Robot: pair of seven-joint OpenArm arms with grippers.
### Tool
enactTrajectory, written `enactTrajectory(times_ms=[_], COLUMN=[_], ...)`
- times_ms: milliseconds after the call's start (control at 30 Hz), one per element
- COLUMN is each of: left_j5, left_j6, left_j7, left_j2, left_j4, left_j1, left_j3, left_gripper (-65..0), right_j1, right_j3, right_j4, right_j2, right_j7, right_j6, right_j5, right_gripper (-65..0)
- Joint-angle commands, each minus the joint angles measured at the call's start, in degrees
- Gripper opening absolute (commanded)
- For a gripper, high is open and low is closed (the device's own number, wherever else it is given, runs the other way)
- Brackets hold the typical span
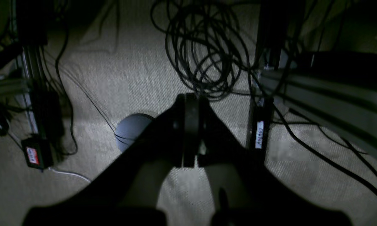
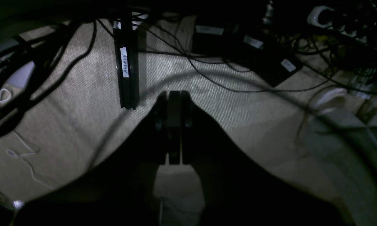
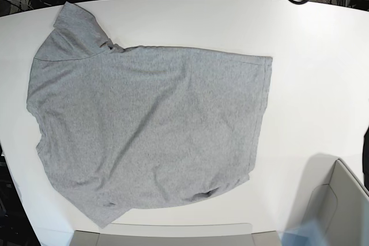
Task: Fold the T-shirt properly
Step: 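Move both grippers from rest toward the shirt's collar-side corners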
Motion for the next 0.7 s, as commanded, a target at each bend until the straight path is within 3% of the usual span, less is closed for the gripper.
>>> enactTrajectory(times_ms=[0,133,367,467,567,667], left_j5=[-0.17,-0.17,-0.25,-0.25,-0.25,-0.25], left_j6=[0.29,0.29,0.29,0.29,0.29,0.29], left_j7=[-0.32,-0.32,-0.23,2.85,6.1,6.72], left_j2=[-0.78,-1.13,-2.18,-2.36,-2.45,-2.27], left_j4=[0.14,7.44,24.14,29.85,35.57,40.49], left_j1=[1.65,6.83,17.03,20.11,22.92,25.56], left_j3=[-0.19,-0.19,-0.27,-0.36,-3.97,-8.19], left_gripper=[-64.9,-64.9,-64.9,-64.9,-64.9,-64.9], right_j1=[-0.75,-4.18,-13.41,-18.51,-23.25,-28.18], right_j3=[-0.03,-0.3,0.23,0.23,0.32,0.32], right_j4=[1.97,6.72,19.82,26.68,33.62,40.65], right_j2=[1.34,3.97,6.61,8.02,9.16,10.48], right_j7=[0.84,0.84,0.84,0.84,0.84,0.84], right_j6=[0.25,0.25,0.25,0.25,0.25,0.25], right_j5=[1.6,6.26,6.44,6.52,6.7,11.27], right_gripper=[-65.0,-65.0,-65.0,-65.0,-65.0,-65.0])
